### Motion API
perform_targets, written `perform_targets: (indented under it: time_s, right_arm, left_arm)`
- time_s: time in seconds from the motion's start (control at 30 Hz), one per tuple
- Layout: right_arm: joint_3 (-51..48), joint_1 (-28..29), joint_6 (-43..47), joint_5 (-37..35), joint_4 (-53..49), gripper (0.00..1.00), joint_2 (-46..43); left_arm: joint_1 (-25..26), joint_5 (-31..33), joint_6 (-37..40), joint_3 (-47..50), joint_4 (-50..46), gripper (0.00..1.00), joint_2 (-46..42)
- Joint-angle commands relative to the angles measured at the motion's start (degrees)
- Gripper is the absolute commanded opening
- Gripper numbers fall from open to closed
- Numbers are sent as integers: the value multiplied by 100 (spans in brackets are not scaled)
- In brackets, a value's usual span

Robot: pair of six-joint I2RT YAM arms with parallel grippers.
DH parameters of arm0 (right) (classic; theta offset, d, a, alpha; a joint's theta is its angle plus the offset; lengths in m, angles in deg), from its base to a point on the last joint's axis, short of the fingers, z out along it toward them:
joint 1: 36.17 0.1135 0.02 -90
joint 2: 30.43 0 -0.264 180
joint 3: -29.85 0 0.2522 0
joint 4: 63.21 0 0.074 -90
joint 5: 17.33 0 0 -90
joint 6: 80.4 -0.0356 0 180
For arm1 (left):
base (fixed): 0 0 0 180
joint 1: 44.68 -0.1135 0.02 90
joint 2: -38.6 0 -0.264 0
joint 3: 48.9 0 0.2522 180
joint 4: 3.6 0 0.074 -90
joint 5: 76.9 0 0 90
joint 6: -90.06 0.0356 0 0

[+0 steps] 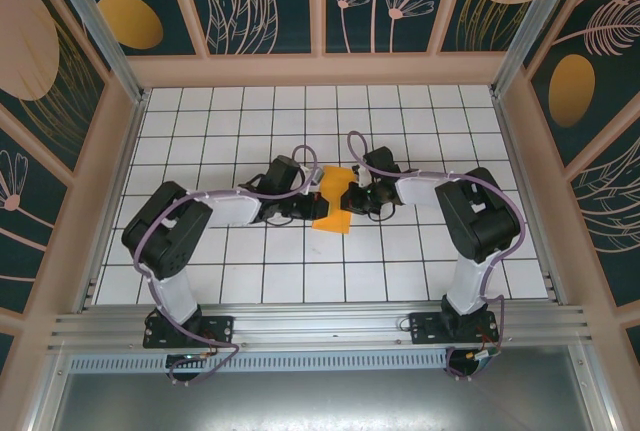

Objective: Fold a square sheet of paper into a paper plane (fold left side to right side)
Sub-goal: Fold the triangle a second time at the center of the table.

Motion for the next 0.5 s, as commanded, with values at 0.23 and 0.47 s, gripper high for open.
perform_targets:
  time_s: [0.23,0.47]
  right_arm:
    - [19,-57,64,-161,-461,0,217]
    - [38,-47,99,-239,-546,0,218]
  left_arm:
    - [-13,-358,338,-330,-216,0,555]
    - [-8,126,563,-502,-635,0,654]
